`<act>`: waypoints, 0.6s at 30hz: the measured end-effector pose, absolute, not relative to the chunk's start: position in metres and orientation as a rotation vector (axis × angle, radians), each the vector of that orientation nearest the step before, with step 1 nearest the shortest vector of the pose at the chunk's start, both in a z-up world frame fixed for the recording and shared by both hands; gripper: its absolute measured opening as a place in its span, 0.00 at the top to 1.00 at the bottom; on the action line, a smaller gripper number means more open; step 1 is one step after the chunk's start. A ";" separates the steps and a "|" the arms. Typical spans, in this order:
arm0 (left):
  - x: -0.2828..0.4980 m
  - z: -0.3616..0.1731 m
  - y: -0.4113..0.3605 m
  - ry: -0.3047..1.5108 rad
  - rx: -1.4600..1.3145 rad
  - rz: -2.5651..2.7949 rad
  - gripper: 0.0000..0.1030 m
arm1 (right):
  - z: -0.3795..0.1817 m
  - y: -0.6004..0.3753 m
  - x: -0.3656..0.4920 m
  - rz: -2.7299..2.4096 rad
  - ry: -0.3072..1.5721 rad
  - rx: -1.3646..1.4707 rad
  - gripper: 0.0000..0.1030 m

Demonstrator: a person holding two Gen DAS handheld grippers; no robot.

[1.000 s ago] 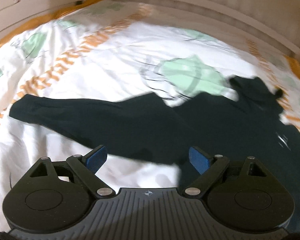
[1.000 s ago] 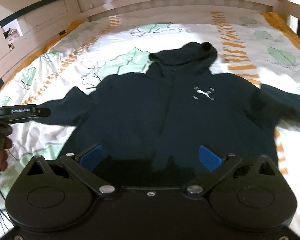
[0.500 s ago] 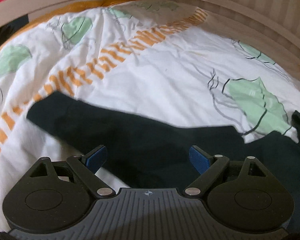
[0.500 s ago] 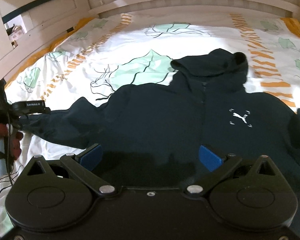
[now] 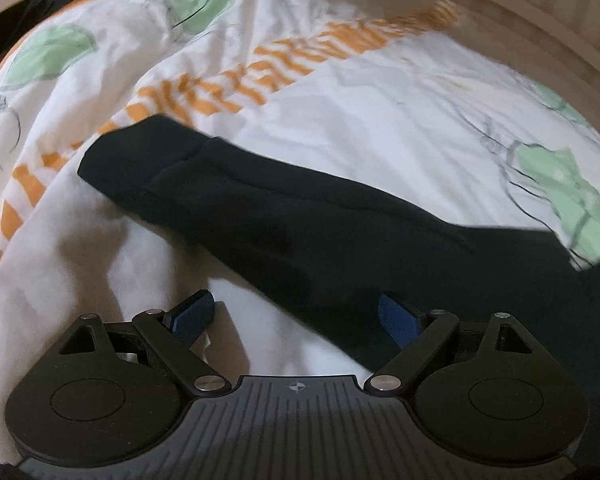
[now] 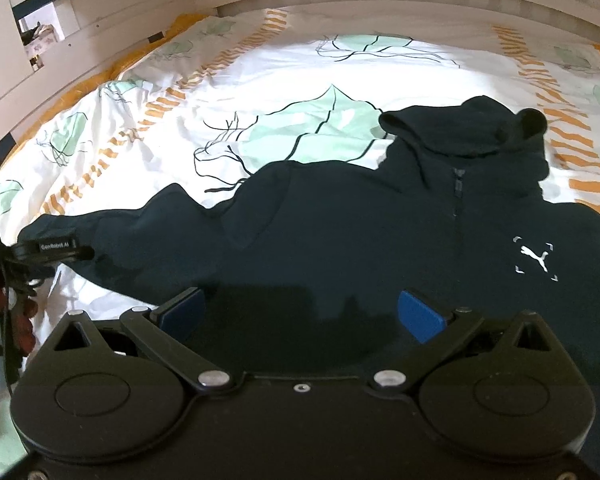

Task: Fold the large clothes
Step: 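Grasp the hoodie sleeve cuff with the left gripper and lift it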

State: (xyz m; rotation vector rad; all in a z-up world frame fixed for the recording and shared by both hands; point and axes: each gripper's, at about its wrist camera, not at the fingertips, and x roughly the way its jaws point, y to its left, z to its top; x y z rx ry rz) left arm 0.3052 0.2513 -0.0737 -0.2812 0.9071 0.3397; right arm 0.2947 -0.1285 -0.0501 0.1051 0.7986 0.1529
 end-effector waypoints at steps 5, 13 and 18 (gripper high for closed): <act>0.321 -0.077 0.271 0.861 -0.358 0.358 0.13 | -0.056 -0.120 0.308 0.171 0.795 0.103 0.01; 0.324 -0.080 0.301 0.722 -0.507 0.342 0.60 | -0.080 -0.103 0.334 0.191 0.817 0.084 0.01; 0.316 -0.067 0.305 0.642 -0.570 0.330 0.86 | -0.096 -0.085 0.351 0.187 0.802 0.039 0.01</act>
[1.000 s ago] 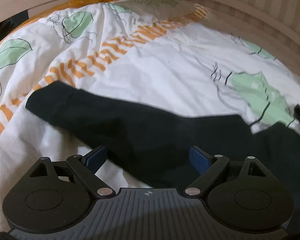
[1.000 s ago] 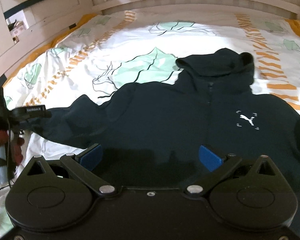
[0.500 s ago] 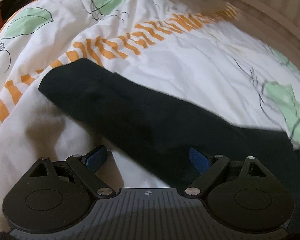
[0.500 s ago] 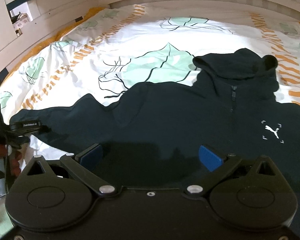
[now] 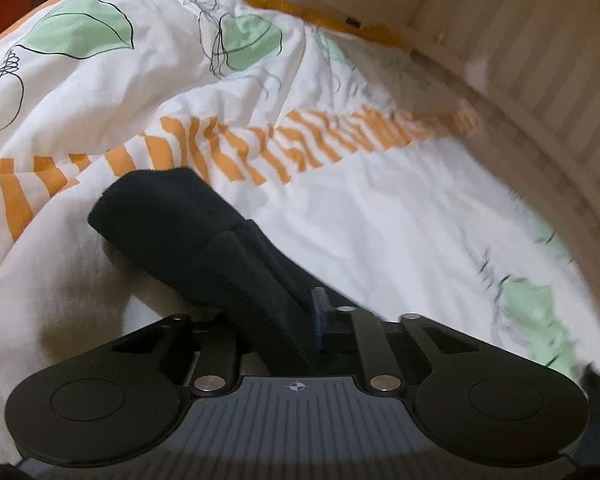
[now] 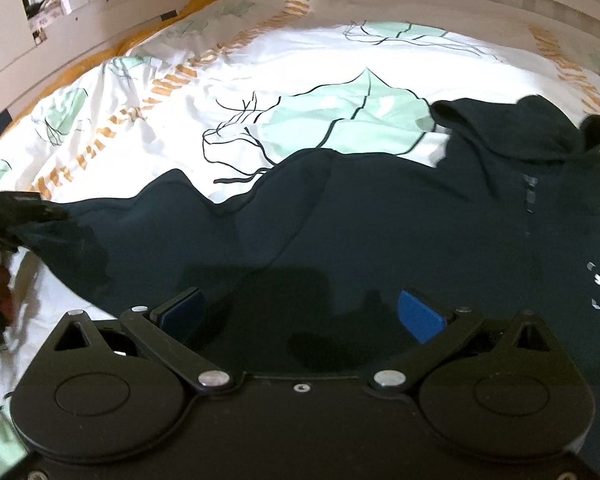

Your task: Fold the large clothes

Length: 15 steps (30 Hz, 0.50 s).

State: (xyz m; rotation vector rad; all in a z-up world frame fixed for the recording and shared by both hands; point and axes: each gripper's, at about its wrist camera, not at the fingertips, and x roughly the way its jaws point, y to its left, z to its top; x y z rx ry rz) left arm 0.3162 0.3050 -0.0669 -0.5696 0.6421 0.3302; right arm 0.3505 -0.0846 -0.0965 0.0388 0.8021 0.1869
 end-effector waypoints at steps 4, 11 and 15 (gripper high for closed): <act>0.311 -0.044 0.296 0.563 -0.573 0.291 0.91 | -0.107 -0.072 0.362 0.180 0.792 0.039 0.01; 0.304 -0.003 0.267 0.450 -0.525 0.181 0.93 | -0.139 -0.057 0.385 0.127 0.814 -0.052 0.00; 0.299 0.015 0.244 0.407 -0.491 0.101 0.93 | -0.144 -0.045 0.390 0.123 0.788 -0.150 0.00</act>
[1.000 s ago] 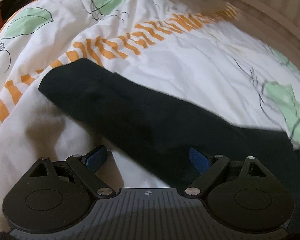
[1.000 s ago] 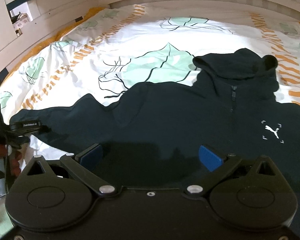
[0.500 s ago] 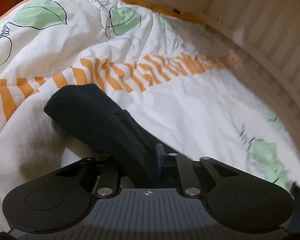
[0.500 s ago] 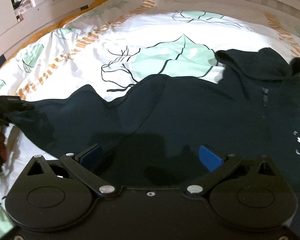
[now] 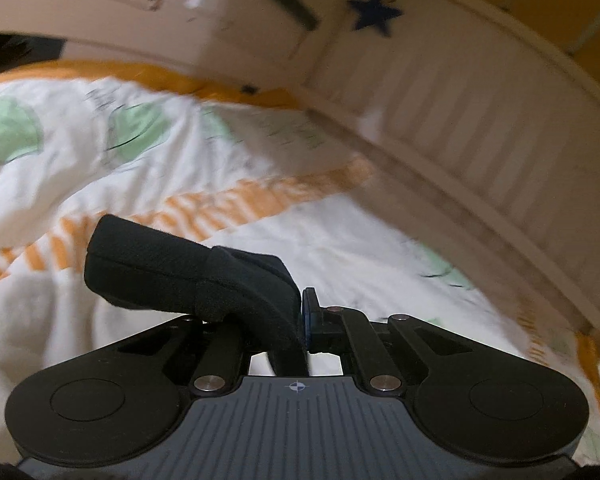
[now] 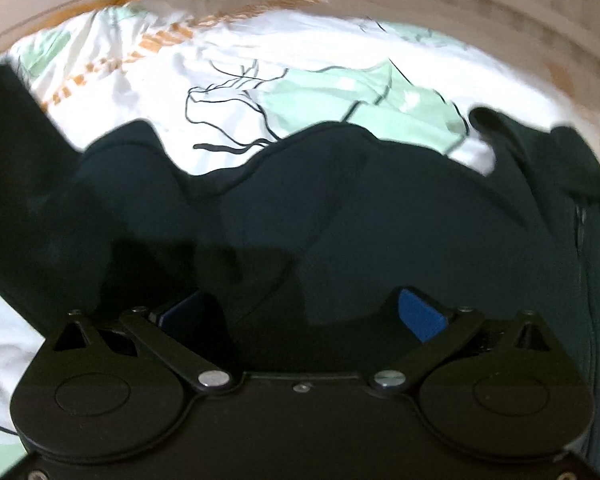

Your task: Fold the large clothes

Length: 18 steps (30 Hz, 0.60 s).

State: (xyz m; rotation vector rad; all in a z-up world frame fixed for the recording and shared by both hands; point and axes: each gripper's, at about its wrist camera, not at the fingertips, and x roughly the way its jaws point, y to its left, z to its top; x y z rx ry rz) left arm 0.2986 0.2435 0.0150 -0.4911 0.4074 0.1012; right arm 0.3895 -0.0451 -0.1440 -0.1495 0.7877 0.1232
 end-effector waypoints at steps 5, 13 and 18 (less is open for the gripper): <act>0.290 0.032 0.203 0.368 -0.423 -0.016 0.93 | -0.142 -0.053 0.402 0.130 0.771 -0.101 0.00; 0.291 0.041 0.118 0.384 -0.324 -0.264 0.93 | -0.119 -0.120 0.387 0.079 0.727 0.170 0.01; 0.304 0.009 0.068 0.518 -0.319 -0.444 0.93 | -0.109 -0.182 0.349 0.006 0.727 0.208 0.01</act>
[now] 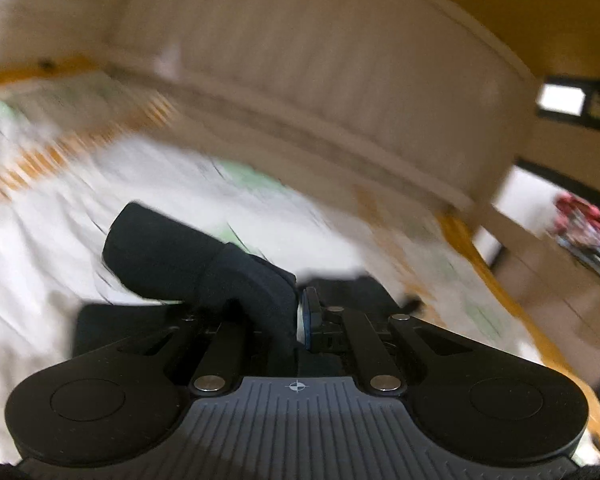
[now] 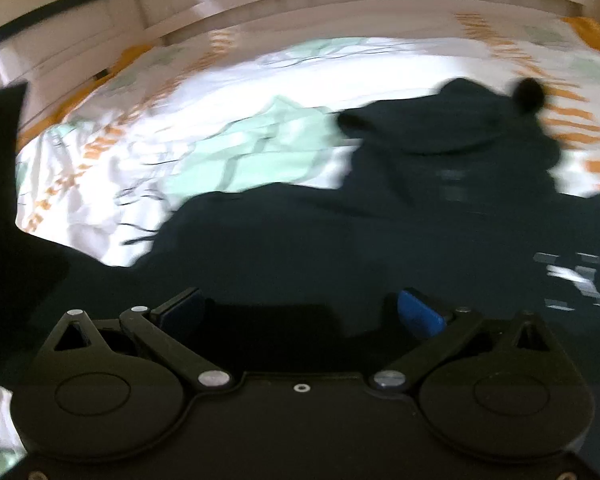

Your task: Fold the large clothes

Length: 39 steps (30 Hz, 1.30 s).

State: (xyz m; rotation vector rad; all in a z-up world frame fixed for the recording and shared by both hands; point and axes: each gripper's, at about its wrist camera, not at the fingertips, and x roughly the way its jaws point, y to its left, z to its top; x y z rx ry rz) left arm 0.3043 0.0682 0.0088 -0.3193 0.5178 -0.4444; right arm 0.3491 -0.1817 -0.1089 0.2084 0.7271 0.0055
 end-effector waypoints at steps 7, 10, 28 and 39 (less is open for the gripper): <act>0.318 -0.065 0.011 0.806 -0.195 -0.634 0.32 | -0.112 -0.232 0.300 -0.083 0.766 0.217 0.01; 0.310 -0.076 0.000 0.839 -0.102 -0.681 0.15 | -0.114 -0.242 0.288 -0.099 0.776 0.233 0.01; 0.285 -0.031 -0.021 0.648 -0.073 -0.916 0.00 | -0.114 -0.254 0.265 -0.151 0.800 0.215 0.01; 0.280 -0.017 -0.003 0.588 -0.108 -0.875 0.00 | -0.106 -0.257 0.249 -0.115 0.774 0.213 0.01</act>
